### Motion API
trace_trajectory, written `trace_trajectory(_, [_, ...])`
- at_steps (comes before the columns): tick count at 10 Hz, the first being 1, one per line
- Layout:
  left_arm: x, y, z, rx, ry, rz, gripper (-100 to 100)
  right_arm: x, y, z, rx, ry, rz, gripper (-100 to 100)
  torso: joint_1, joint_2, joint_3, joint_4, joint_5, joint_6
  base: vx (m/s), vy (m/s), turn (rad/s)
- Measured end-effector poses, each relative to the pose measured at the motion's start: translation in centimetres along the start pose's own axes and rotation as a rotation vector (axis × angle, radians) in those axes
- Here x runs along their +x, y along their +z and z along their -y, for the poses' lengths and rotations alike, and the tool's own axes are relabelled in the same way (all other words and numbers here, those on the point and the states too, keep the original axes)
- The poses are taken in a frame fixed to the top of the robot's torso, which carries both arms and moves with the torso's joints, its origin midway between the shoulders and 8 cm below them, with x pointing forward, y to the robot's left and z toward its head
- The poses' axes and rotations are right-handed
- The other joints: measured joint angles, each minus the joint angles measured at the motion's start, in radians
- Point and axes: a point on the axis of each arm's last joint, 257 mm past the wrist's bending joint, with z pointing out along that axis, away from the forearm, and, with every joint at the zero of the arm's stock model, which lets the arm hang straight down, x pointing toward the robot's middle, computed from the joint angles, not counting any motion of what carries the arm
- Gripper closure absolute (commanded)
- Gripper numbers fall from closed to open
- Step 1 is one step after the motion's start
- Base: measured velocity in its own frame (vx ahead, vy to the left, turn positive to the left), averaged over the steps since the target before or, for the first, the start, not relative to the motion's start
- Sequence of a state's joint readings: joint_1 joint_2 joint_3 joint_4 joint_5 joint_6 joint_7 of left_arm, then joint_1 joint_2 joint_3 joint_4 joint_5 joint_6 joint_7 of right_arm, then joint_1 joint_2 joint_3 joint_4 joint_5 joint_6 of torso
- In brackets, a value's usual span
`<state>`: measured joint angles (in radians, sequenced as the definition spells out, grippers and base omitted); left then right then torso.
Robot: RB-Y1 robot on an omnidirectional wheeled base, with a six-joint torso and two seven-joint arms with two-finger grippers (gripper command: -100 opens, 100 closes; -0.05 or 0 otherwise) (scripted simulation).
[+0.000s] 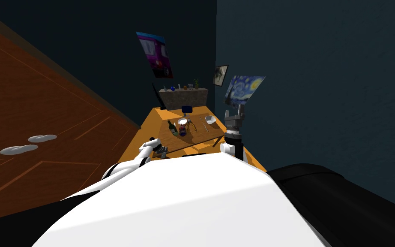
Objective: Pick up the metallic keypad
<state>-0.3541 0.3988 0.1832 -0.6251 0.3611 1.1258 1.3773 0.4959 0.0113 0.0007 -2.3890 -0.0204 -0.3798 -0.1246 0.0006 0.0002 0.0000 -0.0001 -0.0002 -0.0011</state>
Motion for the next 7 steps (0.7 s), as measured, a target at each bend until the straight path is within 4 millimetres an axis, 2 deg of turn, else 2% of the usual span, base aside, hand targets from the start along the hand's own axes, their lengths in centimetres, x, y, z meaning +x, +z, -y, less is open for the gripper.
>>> trace_trajectory(1, [0.0,0.0,0.0,0.000,0.000,0.000,100,0.0,0.0,0.0,0.000,0.000,0.000,0,0.000,0.000,0.000,0.000,0.000,0.000,0.000,0.000,0.000])
trace_trajectory(2, [0.0,0.0,0.0,0.000,0.000,0.000,0,0.0,0.0,0.0,0.000,0.000,0.000,0,0.000,0.000,0.000,0.000,0.000,0.000,0.000,0.000,0.000])
trace_trajectory(3, [0.0,0.0,0.0,0.000,0.000,0.000,100,0.0,0.0,0.0,0.000,0.000,0.000,0,0.000,0.000,0.000,0.000,0.000,0.000,-0.033,-0.002,-0.034])
trace_trajectory(6, [0.9,-1.3,0.0,0.001,-0.008,-0.003,100,0.0,0.0,0.0,0.000,0.000,0.000,0,-0.001,0.006,0.003,0.001,0.000,0.000,-0.065,-0.003,-0.031])
trace_trajectory(7, [0.9,-1.3,0.0,0.000,-0.009,-0.001,0,0.0,0.0,0.0,0.000,0.000,0.000,0,0.000,0.004,0.002,0.001,0.000,0.000,-0.007,0.000,0.003])
